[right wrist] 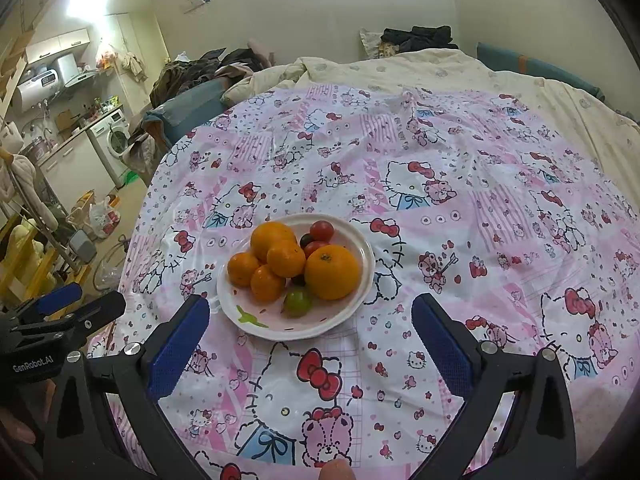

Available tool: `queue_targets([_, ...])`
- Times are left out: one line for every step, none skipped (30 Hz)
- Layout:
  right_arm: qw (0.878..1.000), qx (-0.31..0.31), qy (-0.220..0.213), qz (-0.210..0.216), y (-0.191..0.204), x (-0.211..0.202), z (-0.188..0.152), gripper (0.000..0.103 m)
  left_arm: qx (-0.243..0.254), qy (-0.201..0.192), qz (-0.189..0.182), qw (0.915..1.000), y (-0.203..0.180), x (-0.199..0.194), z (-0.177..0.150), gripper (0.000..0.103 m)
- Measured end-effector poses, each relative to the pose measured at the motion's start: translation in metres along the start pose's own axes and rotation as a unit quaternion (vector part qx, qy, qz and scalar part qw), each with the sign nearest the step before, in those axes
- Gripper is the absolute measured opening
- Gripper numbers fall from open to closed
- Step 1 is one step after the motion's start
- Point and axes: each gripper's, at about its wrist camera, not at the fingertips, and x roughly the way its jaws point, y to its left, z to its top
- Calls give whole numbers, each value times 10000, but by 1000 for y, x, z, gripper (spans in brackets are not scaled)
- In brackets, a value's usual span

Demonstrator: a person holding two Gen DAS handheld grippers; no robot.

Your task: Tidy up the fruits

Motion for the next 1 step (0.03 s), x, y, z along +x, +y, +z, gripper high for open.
queue_targets([10000,2,-5,5,0,0,0,103,15,1,3,10000,-1,1,0,103])
